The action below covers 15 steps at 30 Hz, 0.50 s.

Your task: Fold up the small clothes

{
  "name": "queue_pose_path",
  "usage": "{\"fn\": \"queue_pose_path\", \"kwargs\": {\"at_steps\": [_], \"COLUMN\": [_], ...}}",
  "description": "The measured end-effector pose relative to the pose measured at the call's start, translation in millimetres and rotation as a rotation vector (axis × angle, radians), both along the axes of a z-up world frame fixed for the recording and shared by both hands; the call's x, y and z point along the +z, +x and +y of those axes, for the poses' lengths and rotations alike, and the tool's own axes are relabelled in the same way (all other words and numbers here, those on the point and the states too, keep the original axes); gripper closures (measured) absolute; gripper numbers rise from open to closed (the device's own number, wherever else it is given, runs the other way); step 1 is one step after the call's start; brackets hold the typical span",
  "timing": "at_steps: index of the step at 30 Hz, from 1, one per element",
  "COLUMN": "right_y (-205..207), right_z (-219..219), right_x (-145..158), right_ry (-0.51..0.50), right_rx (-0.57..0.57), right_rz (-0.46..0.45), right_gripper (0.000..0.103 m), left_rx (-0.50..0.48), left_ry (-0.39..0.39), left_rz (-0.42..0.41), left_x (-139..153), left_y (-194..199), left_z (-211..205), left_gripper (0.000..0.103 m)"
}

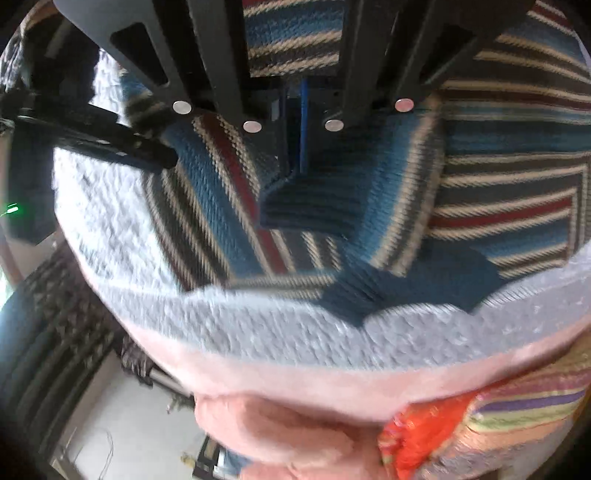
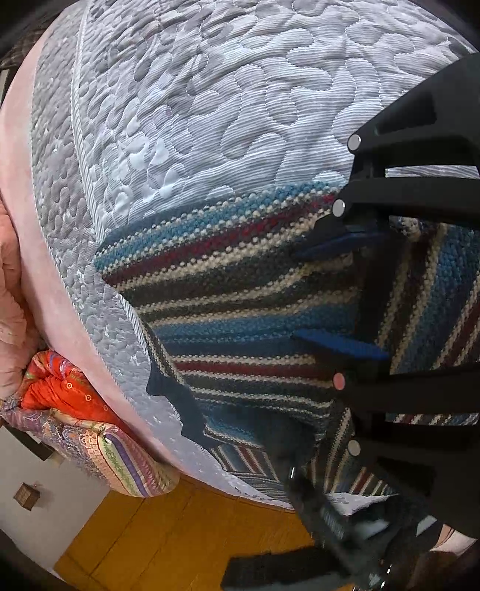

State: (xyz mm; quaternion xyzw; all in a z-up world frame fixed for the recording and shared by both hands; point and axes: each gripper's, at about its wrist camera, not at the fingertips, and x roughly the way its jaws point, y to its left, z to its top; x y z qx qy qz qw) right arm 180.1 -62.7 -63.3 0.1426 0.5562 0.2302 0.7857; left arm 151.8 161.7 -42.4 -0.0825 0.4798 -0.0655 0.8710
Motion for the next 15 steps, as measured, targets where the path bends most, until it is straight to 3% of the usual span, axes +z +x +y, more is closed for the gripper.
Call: {"fn": "queue_pose_path", "kwargs": {"at_steps": [7, 15], "right_y": [0, 1], "right_z": [2, 6], "right_x": [1, 1], "right_ry": [-0.011, -0.027], "right_rx": [0.000, 0.010], "right_rz": [-0.002, 0.002], "right_gripper": [0.062, 0.062], "left_rx": [0.100, 0.231], "left_ry": [-0.043, -0.058], "left_rz": [-0.074, -0.083], "left_x": [35, 40], "left_y": [-27, -41], "left_z": [64, 130], "left_gripper": [0.099, 0.099]}}
